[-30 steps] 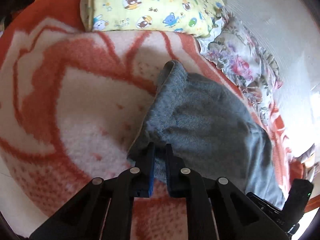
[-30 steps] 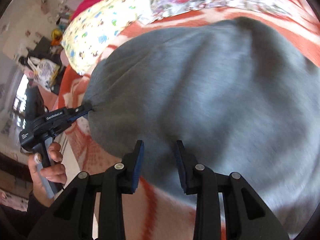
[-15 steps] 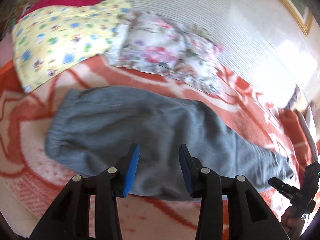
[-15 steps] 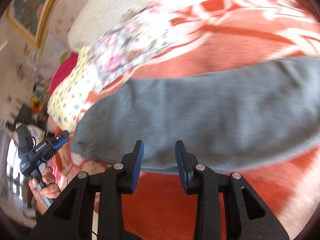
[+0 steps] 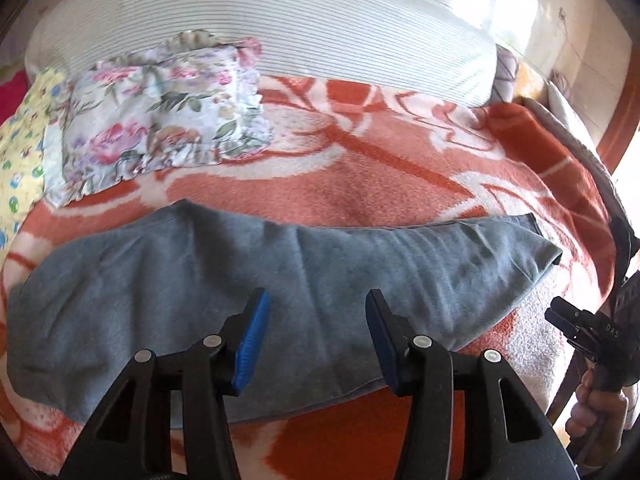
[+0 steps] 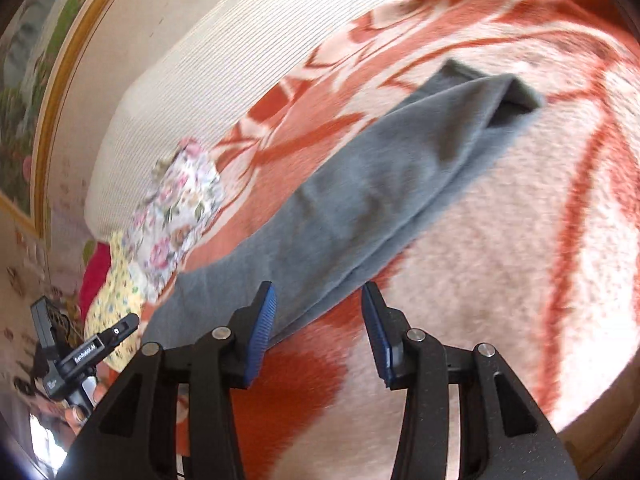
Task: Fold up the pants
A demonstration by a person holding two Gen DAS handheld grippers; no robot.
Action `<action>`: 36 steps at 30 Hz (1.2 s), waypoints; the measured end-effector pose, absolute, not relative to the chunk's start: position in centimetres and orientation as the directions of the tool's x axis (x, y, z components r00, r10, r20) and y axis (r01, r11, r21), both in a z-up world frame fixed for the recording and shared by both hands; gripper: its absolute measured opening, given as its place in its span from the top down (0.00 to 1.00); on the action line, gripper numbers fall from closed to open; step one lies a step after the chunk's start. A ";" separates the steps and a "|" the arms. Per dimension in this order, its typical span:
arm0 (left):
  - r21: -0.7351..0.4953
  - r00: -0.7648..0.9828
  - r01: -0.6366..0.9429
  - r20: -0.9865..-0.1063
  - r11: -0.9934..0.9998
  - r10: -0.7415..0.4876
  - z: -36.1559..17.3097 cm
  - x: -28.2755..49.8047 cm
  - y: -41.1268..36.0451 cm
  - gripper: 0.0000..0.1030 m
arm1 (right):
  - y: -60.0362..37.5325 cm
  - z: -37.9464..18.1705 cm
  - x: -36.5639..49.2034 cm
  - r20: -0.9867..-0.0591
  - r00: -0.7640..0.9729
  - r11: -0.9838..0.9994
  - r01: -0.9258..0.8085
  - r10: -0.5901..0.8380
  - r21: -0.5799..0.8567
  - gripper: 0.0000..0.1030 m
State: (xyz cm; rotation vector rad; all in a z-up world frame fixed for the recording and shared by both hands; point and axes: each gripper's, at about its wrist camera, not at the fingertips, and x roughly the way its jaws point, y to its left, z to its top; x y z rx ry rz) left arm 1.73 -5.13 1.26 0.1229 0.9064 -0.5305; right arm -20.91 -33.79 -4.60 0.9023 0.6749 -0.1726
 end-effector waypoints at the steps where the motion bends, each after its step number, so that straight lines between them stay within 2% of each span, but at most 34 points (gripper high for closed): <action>1: -0.107 0.494 0.500 -0.780 0.860 -0.384 1.3 1.6 -6.4 0.50 | -34.5 -4.6 -21.4 -0.601 0.790 0.609 0.418 0.124 0.674 0.55; 7: -0.099 0.458 0.546 -0.796 0.832 -0.395 1.4 0.2 -11.5 0.49 | -38.4 -4.9 -23.8 -0.557 0.826 0.530 0.435 0.086 0.728 0.55; 15: 0.005 0.453 0.651 -0.805 0.759 -0.383 2.5 -2.1 -18.8 0.48 | -41.7 -4.7 -25.6 -0.510 0.857 0.466 0.425 0.068 0.776 0.55; 23: 0.035 0.329 0.830 -0.836 0.556 -0.438 3.1 -1.4 -29.7 0.44 | -45.1 -6.0 -26.4 -0.462 0.884 0.390 0.400 0.077 0.830 0.49; 27: 0.039 0.276 0.864 -0.870 0.501 -0.408 1.6 1.4 -34.5 0.44 | -46.8 -7.7 -25.4 -0.441 0.896 0.321 0.401 0.059 0.858 0.47; 32: -0.049 0.127 0.915 -0.908 0.401 -0.400 -1.3 4.3 -39.6 0.44 | -47.9 -9.4 -23.5 -0.445 0.893 0.263 0.415 0.065 0.871 0.47; 36: -0.051 0.084 0.931 -0.934 0.361 -0.346 -4.1 5.4 -42.9 0.44 | -48.1 -9.7 -22.8 -0.452 0.891 0.239 0.431 0.040 0.870 0.44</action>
